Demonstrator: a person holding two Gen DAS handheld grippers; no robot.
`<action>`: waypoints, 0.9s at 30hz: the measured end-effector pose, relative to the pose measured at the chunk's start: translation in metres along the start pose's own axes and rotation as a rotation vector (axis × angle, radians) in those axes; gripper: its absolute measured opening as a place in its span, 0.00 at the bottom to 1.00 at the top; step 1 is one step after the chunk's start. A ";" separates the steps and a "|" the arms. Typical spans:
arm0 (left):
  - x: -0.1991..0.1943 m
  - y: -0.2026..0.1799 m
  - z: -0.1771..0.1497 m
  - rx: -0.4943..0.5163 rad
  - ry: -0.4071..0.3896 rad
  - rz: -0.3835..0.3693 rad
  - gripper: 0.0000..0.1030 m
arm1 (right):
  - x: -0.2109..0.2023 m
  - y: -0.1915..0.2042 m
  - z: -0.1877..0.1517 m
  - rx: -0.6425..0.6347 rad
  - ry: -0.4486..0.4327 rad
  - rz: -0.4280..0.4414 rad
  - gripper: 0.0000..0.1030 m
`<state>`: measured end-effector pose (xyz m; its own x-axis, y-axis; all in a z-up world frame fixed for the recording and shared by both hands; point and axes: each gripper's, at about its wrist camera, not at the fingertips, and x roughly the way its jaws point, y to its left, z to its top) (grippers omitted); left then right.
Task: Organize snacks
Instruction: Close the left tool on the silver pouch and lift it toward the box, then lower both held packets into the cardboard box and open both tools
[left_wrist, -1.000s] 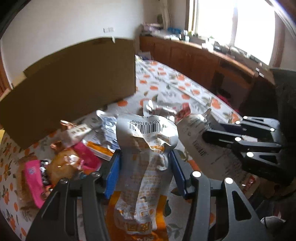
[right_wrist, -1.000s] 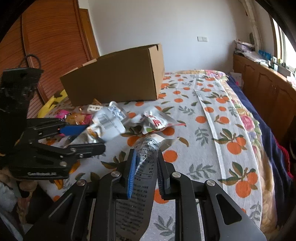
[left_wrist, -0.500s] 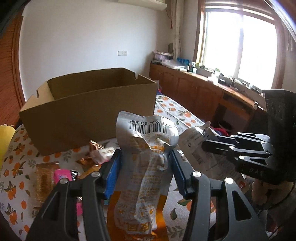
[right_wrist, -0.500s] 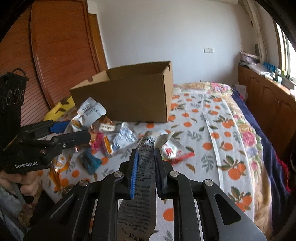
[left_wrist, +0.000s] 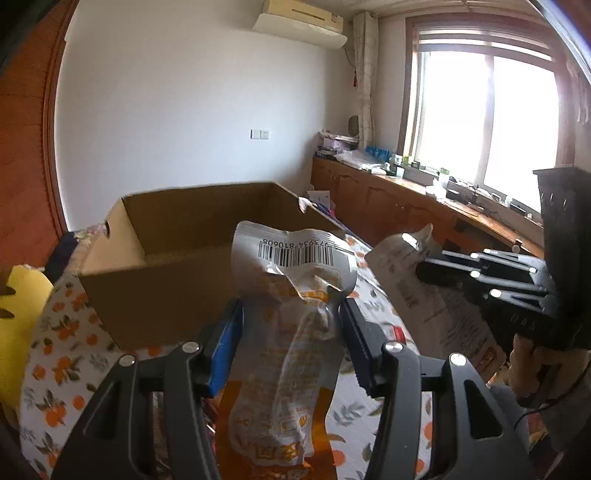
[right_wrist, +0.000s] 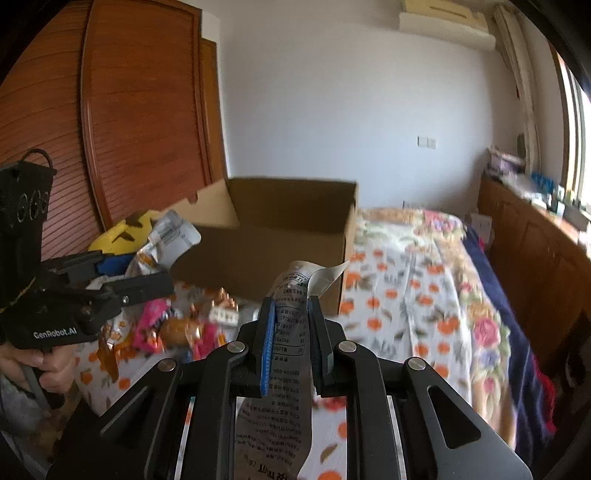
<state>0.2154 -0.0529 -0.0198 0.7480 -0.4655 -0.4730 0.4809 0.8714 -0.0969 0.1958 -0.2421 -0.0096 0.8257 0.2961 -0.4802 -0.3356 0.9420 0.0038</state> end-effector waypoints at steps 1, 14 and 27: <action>-0.001 0.004 0.005 0.003 -0.009 0.006 0.51 | 0.000 0.001 0.006 -0.008 -0.009 -0.001 0.14; 0.012 0.057 0.066 0.010 -0.070 0.044 0.51 | 0.032 0.019 0.088 -0.133 -0.098 0.021 0.14; 0.061 0.114 0.116 0.000 -0.088 0.076 0.52 | 0.108 0.008 0.149 -0.137 -0.136 0.036 0.14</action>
<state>0.3683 0.0002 0.0417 0.8198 -0.4095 -0.4002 0.4208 0.9049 -0.0639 0.3497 -0.1790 0.0698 0.8626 0.3567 -0.3588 -0.4170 0.9028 -0.1050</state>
